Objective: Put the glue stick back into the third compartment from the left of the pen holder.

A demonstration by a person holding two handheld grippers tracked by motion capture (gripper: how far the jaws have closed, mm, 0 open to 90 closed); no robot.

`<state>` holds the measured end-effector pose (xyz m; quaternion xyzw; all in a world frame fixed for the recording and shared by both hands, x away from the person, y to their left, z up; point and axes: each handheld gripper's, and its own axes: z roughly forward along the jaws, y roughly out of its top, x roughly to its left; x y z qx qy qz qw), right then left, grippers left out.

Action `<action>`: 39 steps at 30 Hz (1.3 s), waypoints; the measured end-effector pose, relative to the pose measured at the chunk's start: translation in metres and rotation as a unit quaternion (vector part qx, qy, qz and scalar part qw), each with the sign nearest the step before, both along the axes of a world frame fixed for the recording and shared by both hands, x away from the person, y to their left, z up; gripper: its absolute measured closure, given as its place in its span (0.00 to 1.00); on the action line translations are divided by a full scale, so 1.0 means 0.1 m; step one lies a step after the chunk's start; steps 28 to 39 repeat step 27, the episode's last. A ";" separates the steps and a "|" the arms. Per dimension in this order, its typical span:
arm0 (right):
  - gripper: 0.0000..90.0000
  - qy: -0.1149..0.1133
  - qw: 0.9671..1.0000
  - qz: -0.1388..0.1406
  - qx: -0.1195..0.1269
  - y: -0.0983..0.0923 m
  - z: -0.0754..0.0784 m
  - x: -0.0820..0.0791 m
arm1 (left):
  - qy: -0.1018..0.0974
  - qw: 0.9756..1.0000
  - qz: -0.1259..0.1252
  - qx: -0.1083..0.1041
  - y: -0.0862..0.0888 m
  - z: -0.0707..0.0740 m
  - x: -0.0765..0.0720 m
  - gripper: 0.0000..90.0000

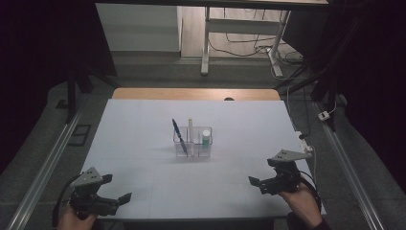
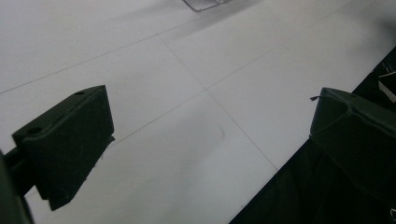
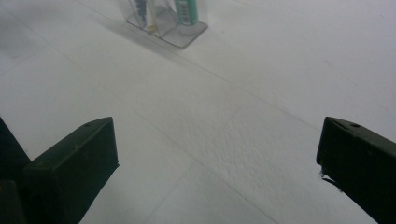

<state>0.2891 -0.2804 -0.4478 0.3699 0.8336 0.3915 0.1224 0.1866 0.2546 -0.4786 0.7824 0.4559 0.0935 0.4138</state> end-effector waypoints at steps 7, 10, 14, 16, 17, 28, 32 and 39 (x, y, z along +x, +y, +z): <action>0.00 0.003 1.000 -0.031 0.001 -0.22 -0.03 -0.12 | 0.000 1.000 0.001 -0.001 0.00 0.00 0.00 0.00; 0.00 0.006 0.999 -0.040 -0.002 -0.29 -0.05 -0.16 | 0.000 1.000 0.001 -0.001 0.00 0.00 0.00 0.00; 0.00 0.010 0.999 -0.051 -0.005 -0.37 -0.07 -0.21 | 0.000 1.000 0.002 -0.001 0.00 0.00 0.00 0.00; 0.00 0.010 0.998 -0.055 0.001 -0.40 -0.06 -0.23 | 0.001 1.000 0.002 -0.001 0.01 0.00 0.00 0.00; 0.00 0.009 0.998 -0.058 0.002 -0.42 -0.06 -0.24 | 0.000 1.000 0.002 -0.001 0.01 0.00 0.00 0.00; 0.00 0.018 0.997 -0.072 -0.014 -0.48 -0.06 -0.30 | 0.001 1.000 0.002 -0.002 0.01 0.00 0.00 0.00; 0.00 0.018 0.997 -0.072 -0.014 -0.48 -0.06 -0.30 | 0.001 1.000 0.002 -0.002 0.01 0.00 0.00 0.00; 0.00 0.018 0.997 -0.072 -0.014 -0.48 -0.06 -0.30 | 0.001 1.000 0.002 -0.002 0.01 0.00 0.00 0.00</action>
